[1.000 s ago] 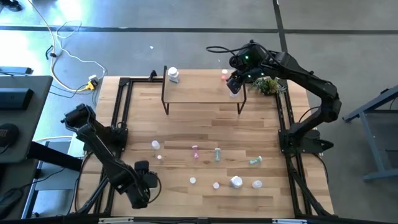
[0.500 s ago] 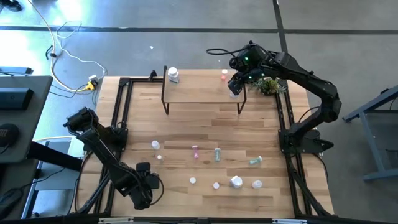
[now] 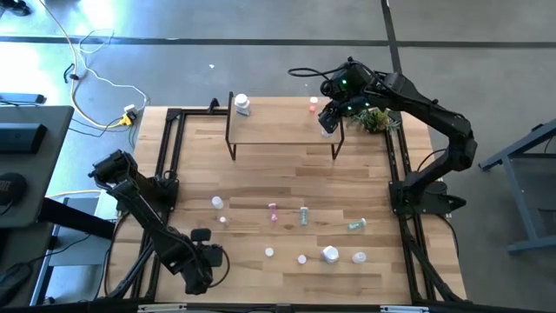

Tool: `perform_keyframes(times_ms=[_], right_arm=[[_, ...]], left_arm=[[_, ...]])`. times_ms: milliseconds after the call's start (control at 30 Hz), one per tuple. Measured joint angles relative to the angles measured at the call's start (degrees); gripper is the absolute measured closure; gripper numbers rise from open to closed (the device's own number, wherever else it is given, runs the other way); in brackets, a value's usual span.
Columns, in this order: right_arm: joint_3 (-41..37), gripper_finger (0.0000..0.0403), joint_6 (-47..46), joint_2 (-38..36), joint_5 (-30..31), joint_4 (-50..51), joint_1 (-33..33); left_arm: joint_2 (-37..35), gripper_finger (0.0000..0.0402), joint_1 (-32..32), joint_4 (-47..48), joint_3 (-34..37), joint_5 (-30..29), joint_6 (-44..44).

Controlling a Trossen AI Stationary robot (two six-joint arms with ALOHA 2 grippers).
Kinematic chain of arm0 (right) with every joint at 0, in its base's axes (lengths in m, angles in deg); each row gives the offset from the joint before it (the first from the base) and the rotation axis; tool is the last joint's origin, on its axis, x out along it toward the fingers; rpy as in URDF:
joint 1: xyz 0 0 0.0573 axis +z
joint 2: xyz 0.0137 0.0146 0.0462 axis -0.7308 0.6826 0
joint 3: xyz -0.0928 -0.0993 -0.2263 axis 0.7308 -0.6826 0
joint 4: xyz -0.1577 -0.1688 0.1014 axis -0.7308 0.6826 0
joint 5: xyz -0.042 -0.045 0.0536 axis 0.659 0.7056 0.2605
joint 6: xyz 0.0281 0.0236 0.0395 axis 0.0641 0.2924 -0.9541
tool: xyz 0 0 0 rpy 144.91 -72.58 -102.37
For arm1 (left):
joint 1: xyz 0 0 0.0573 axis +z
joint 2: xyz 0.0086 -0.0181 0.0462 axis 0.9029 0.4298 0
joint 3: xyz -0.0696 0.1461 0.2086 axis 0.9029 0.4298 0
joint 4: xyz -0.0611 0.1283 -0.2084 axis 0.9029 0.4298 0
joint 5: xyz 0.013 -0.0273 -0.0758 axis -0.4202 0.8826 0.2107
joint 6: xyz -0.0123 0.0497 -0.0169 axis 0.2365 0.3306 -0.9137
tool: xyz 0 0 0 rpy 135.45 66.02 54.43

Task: Pick and place medicine bottles onto shelf by color
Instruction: Put the bottom light blue medicine bottle on the shelf

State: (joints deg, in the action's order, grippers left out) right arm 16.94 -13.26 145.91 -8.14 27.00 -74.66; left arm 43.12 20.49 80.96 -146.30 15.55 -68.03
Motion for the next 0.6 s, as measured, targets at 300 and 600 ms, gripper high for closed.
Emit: perform_keyframes(times_ms=[300,600], right_arm=[[0.0,0.0206,0.1,0.0,0.0,0.0,0.0],[0.0,0.0206,0.2,0.0,0.0,0.0,0.0]], left_arm=[[-4.1,0.0292,5.5,0.5,0.0,3.3,5.8],[-14.5,0.0288,17.4,2.4,0.0,3.3,12.8]])
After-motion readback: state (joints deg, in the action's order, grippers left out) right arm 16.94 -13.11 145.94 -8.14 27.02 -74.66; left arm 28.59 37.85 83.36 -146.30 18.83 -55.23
